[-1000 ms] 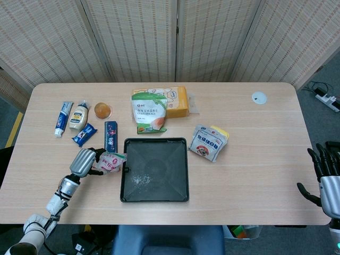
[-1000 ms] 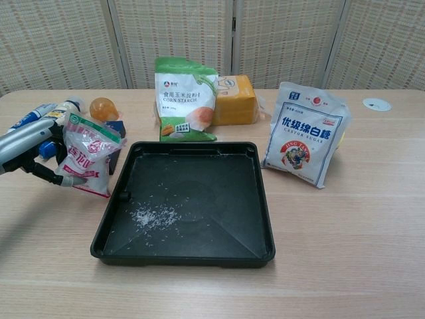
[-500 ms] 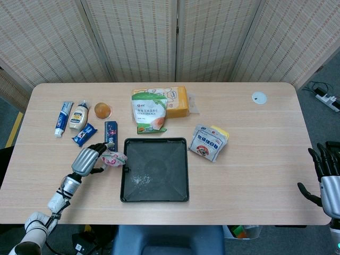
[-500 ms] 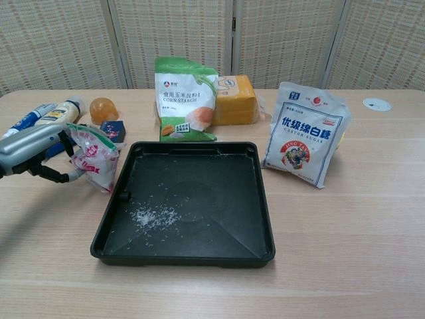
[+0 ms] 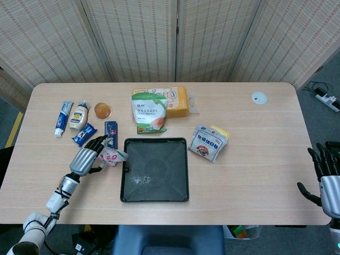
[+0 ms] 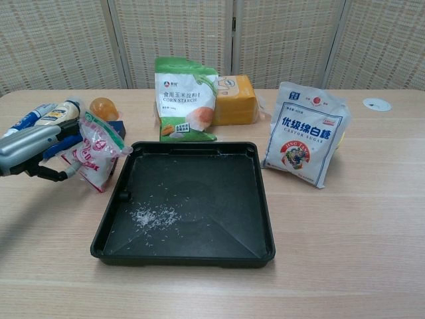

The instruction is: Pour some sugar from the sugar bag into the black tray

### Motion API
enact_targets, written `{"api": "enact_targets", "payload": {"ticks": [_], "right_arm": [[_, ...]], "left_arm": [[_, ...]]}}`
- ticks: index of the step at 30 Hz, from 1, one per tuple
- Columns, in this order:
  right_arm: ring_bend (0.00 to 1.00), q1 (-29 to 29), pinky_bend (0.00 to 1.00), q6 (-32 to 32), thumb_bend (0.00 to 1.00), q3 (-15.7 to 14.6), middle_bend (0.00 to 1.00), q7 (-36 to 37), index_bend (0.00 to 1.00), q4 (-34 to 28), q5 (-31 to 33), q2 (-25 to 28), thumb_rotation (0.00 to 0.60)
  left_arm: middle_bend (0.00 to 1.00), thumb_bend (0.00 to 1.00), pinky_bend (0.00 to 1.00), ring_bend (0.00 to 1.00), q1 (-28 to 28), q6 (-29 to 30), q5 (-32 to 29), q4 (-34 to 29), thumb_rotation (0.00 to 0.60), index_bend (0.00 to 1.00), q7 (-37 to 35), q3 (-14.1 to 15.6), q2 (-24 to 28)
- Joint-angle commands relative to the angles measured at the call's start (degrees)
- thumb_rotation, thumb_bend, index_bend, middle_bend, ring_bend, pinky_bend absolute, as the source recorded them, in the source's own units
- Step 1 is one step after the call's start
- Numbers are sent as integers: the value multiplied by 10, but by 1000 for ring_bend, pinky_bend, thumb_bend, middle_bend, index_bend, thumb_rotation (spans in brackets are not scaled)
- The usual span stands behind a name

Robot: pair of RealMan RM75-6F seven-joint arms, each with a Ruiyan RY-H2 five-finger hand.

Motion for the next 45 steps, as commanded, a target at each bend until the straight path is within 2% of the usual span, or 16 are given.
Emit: {"api": "enact_targets", "payload": {"ticks": [1,6,14,33,45], "right_arm": [[48,-1,0,1,255,0,0,0,0,0,0,0,600],[48,0,0,1,255,0,0,2,0,2,-1,0,600],[48,-1,0,2,255,0,0,6,0,4,-2,0,600],[48,-3,0,4,255,-1,0,16,0,13,-3,-3,600],[48,8,0,-23,255,-4,0,18,0,2,1,9,600]], "left_arm": [[0,551,98,0,3,-8,-3,-9,600,0,3,-1,6],[0,518,30,0,8,-21,-8,-34,600,0,19,-2,19],[0,446,0,0,14,-26,-23,-102,600,0,64,-14,51],[0,400,0,0,35,-45,-75,-343,600,0,195,-51,169],[0,411,33,0,80,-7,-149,-533,600,0,310,-100,285]]}}
